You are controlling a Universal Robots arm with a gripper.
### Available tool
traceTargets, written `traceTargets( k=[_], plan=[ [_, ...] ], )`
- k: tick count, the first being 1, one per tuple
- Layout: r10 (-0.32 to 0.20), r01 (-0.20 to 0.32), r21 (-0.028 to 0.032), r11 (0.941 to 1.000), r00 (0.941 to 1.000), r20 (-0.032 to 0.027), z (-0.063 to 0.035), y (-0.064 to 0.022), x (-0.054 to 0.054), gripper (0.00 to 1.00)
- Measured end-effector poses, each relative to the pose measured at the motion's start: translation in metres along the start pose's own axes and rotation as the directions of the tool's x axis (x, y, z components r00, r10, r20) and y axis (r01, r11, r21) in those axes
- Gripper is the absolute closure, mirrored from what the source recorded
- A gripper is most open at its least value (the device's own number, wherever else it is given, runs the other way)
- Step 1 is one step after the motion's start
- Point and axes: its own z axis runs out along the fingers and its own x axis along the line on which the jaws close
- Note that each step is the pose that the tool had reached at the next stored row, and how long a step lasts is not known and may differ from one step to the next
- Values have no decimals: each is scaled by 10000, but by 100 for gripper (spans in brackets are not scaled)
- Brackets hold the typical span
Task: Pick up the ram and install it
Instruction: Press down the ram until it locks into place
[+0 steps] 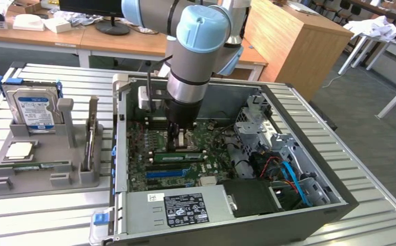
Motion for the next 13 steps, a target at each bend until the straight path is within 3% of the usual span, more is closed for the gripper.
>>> traceTargets(
  k=[13],
  plan=[
    [0, 0, 1, 10000, 10000, 1, 61, 0, 2, 90]
  ],
)
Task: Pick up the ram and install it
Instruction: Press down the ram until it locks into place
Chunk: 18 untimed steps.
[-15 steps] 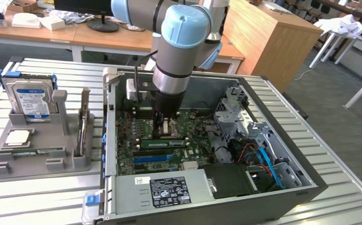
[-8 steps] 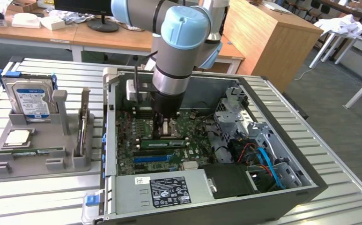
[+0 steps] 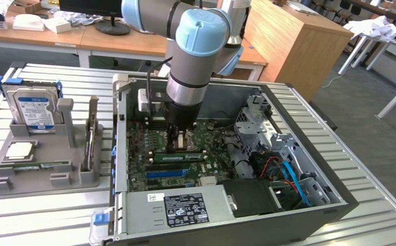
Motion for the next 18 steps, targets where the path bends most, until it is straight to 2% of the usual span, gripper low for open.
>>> traceTargets(
  k=[15, 18],
  plan=[
    [0, 0, 0, 10000, 10000, 1, 21, -1, 15, 90],
    [0, 0, -1, 10000, 10000, -1, 53, -1, 17, 90]
  ],
)
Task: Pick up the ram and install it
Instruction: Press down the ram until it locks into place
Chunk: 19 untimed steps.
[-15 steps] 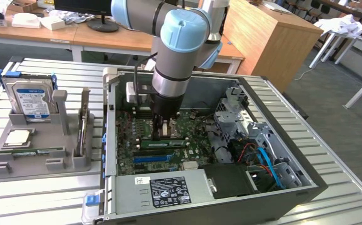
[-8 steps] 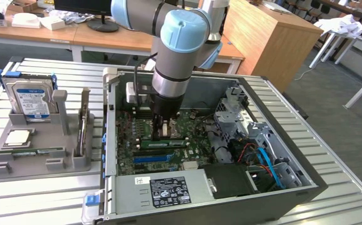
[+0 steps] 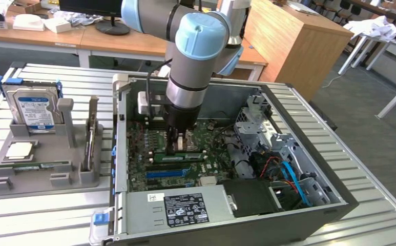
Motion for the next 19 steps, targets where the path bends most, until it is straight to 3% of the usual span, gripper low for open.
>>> traceTargets(
  k=[19],
  plan=[
    [1, -1, 1, 10000, 10000, 1, 33, 0, 2, 90]
  ],
)
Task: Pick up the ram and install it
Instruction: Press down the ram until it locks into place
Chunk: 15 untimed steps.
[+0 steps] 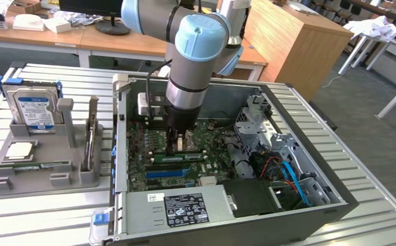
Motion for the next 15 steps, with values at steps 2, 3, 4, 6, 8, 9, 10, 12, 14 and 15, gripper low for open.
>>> traceTargets(
  k=[2, 3, 4, 6, 8, 9, 10, 12, 14, 15],
  plan=[
    [0, 0, -1, 10000, 10000, 0, 0, 0, 0, 90],
    [0, 0, 0, 10000, 10000, 0, 0, 0, 0, 90],
    [0, 0, -1, 10000, 10000, -2, 2, 0, 0, 90],
    [0, 0, -1, 10000, 10000, -1, 5, 0, 0, 90],
    [-1, 1, -1, 10000, 10000, -2, 5, 0, 0, 90],
    [0, 0, -1, 10000, 10000, -1, 6, 0, 0, 90],
    [-1, 1, -1, 10000, 10000, -1, 6, 0, 0, 90],
    [0, 0, 0, 10000, 10000, 1, 5, 0, 0, 90],
    [-1, 1, 10, 10000, 10000, 18, -12, -2, -3, 90],
    [-1, 1, 0, 10000, 10000, 7, -31, -1, -3, 90]
  ],
)
